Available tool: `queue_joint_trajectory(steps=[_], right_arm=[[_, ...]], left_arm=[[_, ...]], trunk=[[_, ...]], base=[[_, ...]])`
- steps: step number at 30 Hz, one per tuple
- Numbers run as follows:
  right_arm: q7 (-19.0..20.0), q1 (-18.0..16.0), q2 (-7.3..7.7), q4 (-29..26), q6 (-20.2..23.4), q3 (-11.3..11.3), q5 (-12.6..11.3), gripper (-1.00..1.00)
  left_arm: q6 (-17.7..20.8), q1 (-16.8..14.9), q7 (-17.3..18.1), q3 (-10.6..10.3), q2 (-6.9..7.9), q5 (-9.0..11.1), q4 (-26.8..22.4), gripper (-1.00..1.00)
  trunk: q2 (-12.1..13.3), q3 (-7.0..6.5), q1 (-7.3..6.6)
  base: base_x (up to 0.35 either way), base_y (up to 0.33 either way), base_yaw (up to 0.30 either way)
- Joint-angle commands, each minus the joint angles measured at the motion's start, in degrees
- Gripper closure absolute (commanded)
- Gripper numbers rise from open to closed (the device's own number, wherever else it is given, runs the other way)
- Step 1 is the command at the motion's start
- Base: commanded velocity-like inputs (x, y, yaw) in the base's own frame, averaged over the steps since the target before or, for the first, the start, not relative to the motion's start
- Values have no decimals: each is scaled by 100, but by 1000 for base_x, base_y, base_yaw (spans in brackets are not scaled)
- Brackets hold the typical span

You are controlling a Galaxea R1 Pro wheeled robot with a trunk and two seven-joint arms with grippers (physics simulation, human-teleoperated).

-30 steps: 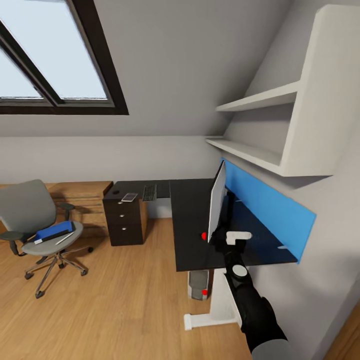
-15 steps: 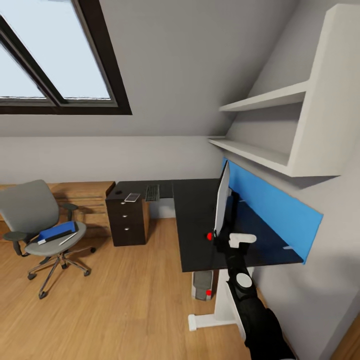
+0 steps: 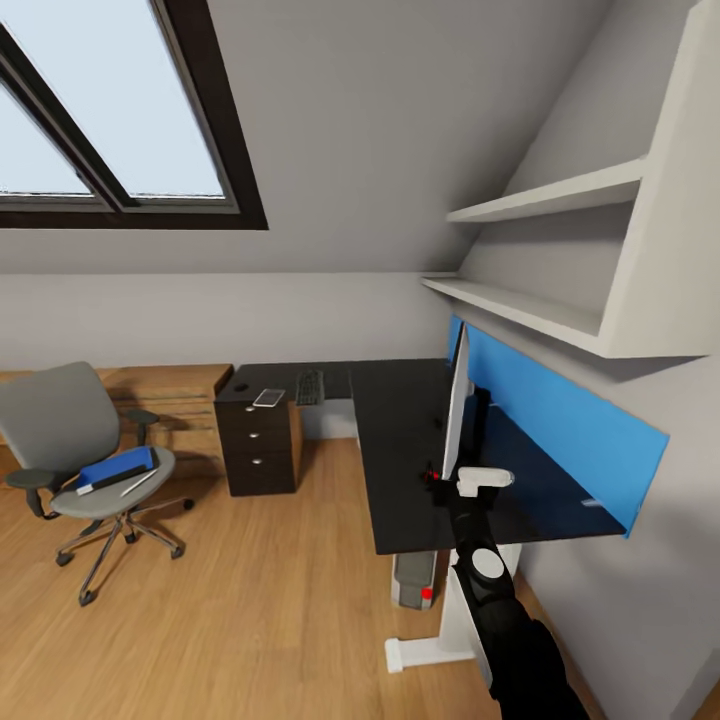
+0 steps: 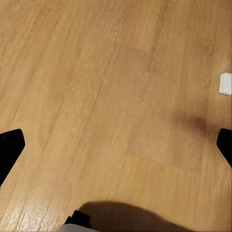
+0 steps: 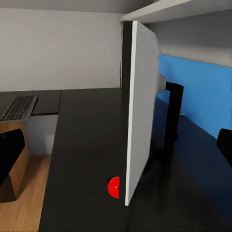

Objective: In the bedroom, organize the workspace by keeping the computer under the desk, ensuring the monitor is on the desk, placing the keyboard on the desk next to the monitor, placing the mouse on the desk next to the keyboard, moving the folder from the swivel chair onto the desk next to the mouse, stacking the notebook on top of the folder with the pen on top of the notebook, and positioning the swivel chair next to the desk.

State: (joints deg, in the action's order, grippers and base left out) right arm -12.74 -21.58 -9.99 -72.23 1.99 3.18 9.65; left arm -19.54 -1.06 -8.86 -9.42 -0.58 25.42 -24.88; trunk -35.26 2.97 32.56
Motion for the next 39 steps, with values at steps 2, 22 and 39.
queue_joint_trajectory(steps=[2,22,39], right_arm=[[-34,-4,-1,1,21,7,54,-100],[-35,-4,-1,-17,12,-11,60,-100],[-35,-4,-1,-18,15,-26,63,-100]], left_arm=[[-24,-3,-46,-50,5,32,1,-100],[-24,-3,-46,-51,6,24,1,-100],[-24,-5,-46,-59,7,24,1,-100]], trunk=[[-9,11,3],[-9,11,3],[-9,11,3]], base=[[184,150,0],[129,26,0],[131,0,0]])
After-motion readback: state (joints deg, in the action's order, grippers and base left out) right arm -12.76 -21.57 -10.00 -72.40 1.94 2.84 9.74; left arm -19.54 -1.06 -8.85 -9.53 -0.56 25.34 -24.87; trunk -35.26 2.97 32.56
